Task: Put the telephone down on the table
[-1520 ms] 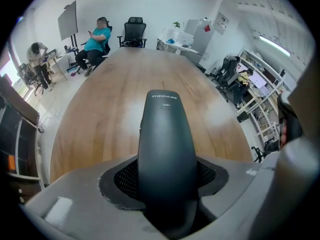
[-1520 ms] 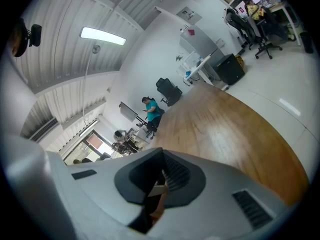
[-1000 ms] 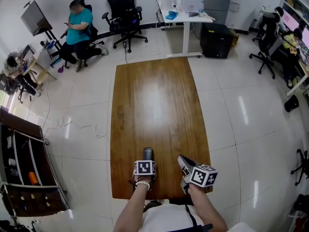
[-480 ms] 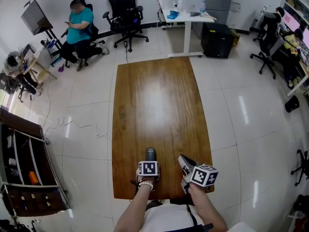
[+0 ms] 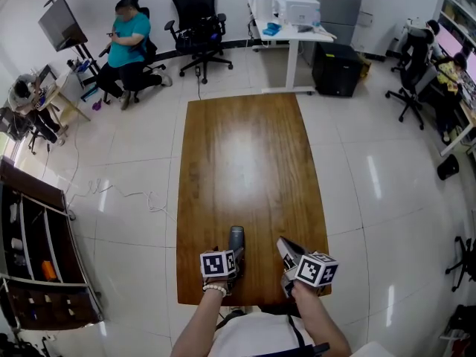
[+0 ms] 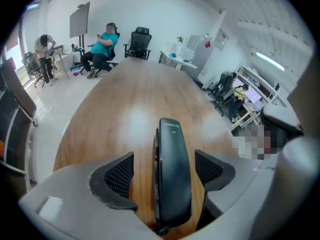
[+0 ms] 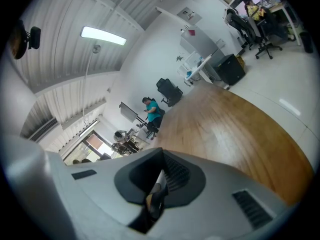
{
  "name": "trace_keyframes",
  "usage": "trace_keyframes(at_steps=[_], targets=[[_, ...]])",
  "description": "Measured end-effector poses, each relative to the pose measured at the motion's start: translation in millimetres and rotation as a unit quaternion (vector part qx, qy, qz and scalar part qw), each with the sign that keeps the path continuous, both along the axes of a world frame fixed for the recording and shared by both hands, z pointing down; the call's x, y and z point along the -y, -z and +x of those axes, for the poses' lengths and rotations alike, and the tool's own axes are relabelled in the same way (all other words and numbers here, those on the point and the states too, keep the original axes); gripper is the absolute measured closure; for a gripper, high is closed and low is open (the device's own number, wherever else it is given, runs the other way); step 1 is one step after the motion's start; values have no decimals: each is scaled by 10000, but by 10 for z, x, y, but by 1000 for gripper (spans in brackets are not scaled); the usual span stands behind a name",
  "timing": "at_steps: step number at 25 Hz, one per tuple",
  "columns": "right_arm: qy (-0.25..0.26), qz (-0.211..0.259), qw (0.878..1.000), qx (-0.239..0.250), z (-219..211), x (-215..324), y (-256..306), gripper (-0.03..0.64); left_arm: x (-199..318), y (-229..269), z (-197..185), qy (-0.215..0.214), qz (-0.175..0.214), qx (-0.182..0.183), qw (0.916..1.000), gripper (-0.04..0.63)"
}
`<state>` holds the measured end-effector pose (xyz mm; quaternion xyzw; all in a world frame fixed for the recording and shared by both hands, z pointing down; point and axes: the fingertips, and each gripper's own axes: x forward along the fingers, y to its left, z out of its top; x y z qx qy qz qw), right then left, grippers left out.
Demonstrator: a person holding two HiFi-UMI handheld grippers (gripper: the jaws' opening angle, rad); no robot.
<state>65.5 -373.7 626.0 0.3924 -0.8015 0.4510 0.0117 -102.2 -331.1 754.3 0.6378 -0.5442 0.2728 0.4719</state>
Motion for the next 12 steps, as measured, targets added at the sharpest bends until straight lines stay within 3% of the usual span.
trace_keyframes(at_steps=[4, 9, 12], targets=[[19, 159, 9998, -65, -47, -18, 130, 617, 34, 516, -150, 163, 962, -540, 9938, 338], [-5, 352, 9992, -168, -113, -115, 260, 617, -151, 804, -399, 236, 1316, -381, 9903, 595], [-26, 455, 9987, -226, -186, -204, 356, 617, -234, 975, -458, 186, 1537, -465, 9868, 595]])
